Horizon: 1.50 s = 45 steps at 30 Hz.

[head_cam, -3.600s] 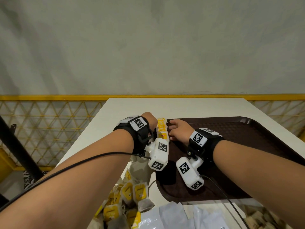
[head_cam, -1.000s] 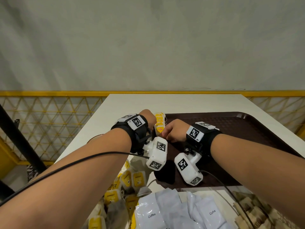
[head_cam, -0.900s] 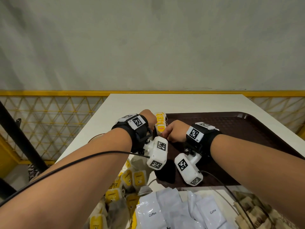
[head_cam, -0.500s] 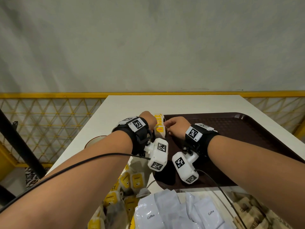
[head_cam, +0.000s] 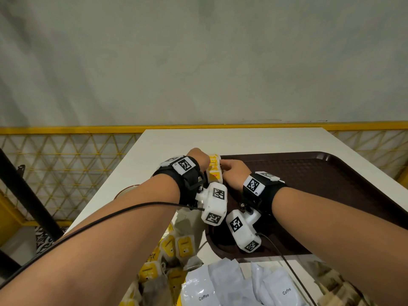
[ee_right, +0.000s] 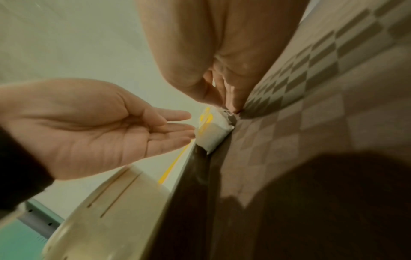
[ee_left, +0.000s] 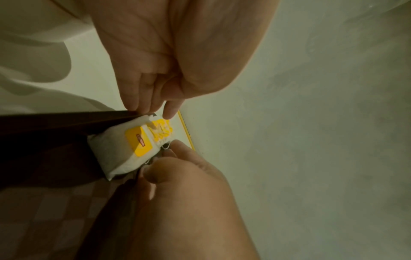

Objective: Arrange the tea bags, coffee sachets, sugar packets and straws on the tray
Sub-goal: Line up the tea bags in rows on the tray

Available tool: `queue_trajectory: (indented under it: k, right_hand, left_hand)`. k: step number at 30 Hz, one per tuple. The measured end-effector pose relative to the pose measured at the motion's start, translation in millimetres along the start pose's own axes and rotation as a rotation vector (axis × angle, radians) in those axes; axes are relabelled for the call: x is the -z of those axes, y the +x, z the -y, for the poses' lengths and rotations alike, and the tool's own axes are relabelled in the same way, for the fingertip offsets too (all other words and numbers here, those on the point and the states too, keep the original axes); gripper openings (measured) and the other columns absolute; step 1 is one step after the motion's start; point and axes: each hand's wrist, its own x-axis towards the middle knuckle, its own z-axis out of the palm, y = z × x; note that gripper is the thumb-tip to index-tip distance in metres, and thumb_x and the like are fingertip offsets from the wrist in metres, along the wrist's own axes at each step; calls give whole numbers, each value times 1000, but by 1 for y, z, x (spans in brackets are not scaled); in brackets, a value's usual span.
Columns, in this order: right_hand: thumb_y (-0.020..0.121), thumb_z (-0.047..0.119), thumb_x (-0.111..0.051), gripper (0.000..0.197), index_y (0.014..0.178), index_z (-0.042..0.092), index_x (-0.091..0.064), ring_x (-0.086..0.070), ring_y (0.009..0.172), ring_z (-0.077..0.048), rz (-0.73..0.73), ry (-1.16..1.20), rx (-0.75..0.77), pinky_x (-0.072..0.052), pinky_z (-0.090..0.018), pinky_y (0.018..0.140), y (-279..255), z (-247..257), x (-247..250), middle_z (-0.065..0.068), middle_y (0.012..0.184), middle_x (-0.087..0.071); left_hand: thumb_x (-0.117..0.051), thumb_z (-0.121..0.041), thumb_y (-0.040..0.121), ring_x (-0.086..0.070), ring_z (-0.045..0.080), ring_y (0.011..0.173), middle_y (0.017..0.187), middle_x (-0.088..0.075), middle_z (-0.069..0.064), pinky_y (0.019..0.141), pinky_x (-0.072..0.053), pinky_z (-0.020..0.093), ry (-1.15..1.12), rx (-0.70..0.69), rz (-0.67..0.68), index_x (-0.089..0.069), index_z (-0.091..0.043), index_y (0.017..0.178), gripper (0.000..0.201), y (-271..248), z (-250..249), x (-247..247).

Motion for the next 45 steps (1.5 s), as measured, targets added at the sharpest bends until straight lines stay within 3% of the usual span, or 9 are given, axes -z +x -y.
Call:
queue_trajectory:
  k: [3, 8, 12, 18, 24, 31, 37, 41, 45]
  right_hand:
    - [91, -1, -50, 57, 145, 7, -37, -48, 127, -24, 19, 33, -31, -39, -24, 95, 5, -1, -2, -10, 142, -48]
    - [89, 0, -58, 71, 150, 9, -22, -44, 131, -23, 96, 91, -23, -38, -24, 97, 4, -3, -3, -8, 146, -42]
    - [87, 0, -59, 75, 150, 9, -19, -44, 131, -27, 123, 58, -14, -39, -35, 105, 7, -2, -1, -12, 146, -41]
    - [85, -4, -59, 70, 146, 9, -27, -48, 127, -27, 121, 62, 48, -39, -37, 105, 11, -8, -4, -12, 138, -49]
    - [85, 8, -60, 59, 140, 14, -41, -53, 123, -25, 114, 11, 37, -42, -41, 105, 16, -12, -1, -8, 136, -54]
    - [87, -4, -50, 31, 115, 4, -62, -54, 86, -16, 150, -122, 51, -42, -17, 63, -33, 17, 25, -6, 101, -60]
    - [86, 11, -65, 37, 122, 19, -62, -62, 98, -7, 535, -456, 213, -46, -14, 87, -110, 50, 14, 4, 114, -66]
    - [87, 24, -68, 68, 146, 21, -35, -50, 123, -14, 566, -736, 381, -35, -13, 86, -129, 59, -15, 2, 142, -48]
    - [86, 23, -68, 71, 147, 20, -33, -49, 124, -18, 549, -767, 416, -35, -19, 88, -123, 65, -36, -2, 145, -45]
  left_hand:
    - [-38, -14, 101, -48, 24, 127, 134, -54, 11, 102, -37, 29, 380, -77, -3, -54, 0, 128, 34, -5, -3, 1]
    - [-41, -10, 99, -53, 30, 123, 134, -53, 18, 97, -44, 32, -101, 79, -2, -50, 2, 131, 35, 1, -11, 0]
    - [-37, -14, 102, -44, 26, 130, 141, -48, 13, 108, -32, 27, 189, -35, -26, -42, 0, 138, 40, 0, -7, 1]
    - [-41, -11, 100, -47, 28, 128, 139, -49, 16, 106, -37, 29, -44, 100, -53, -45, 3, 136, 39, 7, -9, -3]
    - [-38, -13, 101, -48, 26, 127, 137, -51, 13, 103, -36, 27, 225, -121, -46, -48, 0, 134, 37, -4, -8, 3]
    - [-44, 5, 93, -62, 21, 87, 107, -64, 17, 85, -51, 33, -252, -226, 165, -63, 3, 112, 27, -84, -15, 39]
    - [-64, -9, 86, -63, 7, 80, 92, -72, -1, 77, -50, 15, 402, -317, 337, -73, -16, 101, 19, -155, 27, 71]
    - [-68, -14, 84, -54, -3, 72, 82, -62, -17, 60, -37, 4, 638, -330, 297, -70, -23, 108, 25, -172, 49, 71]
    - [-70, -13, 82, -57, 7, 85, 97, -68, -7, 70, -42, 11, 663, -306, 208, -72, -21, 103, 23, -177, 58, 71]
